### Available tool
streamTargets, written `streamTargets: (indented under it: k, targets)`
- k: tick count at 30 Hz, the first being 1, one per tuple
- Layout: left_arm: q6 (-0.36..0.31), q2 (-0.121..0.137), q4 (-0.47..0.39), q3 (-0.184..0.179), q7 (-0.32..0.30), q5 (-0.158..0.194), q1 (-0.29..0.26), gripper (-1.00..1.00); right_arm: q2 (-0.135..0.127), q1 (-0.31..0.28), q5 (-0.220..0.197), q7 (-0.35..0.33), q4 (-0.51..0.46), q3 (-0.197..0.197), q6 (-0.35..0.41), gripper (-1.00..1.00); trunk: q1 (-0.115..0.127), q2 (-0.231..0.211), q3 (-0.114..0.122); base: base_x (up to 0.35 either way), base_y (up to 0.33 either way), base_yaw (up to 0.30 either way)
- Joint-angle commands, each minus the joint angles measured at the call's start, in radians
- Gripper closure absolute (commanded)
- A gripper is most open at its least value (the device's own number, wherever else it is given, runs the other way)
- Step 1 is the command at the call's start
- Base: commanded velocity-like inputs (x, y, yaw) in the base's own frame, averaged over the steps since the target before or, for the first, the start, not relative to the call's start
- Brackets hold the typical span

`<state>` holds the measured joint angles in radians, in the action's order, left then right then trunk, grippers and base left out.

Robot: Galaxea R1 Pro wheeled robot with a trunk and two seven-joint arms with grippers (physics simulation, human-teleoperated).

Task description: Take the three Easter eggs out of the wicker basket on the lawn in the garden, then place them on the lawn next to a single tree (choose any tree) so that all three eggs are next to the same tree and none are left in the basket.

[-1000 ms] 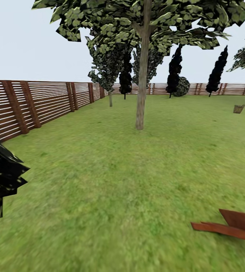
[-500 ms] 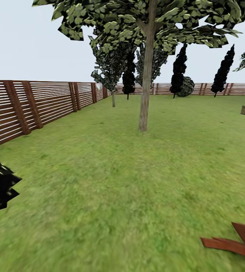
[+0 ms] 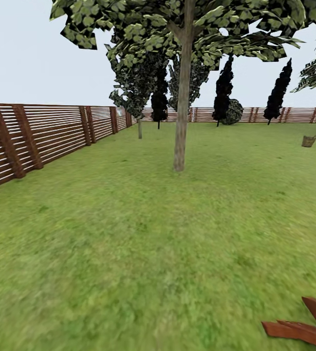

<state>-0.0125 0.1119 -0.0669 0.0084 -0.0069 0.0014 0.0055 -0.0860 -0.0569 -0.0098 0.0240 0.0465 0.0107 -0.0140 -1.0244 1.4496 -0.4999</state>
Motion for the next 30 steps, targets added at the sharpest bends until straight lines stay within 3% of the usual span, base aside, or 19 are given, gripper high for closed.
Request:
streamTargets:
  k: [1,30]
  targets:
    - [-0.001,0.000,-0.002,0.001,-0.001,0.000,0.001,-1.00,0.000,-0.001,-0.001,0.002,0.003,0.001,-0.001,-1.00,-0.001,0.000,-0.001,0.329,0.000,-0.004]
    - [-0.001,0.000,-0.002,0.001,-0.001,0.000,0.001,-1.00,0.000,-0.001,-0.001,0.002,0.002,0.001,-0.002,-1.00,-0.001,0.000,-0.001,0.329,0.000,0.000]
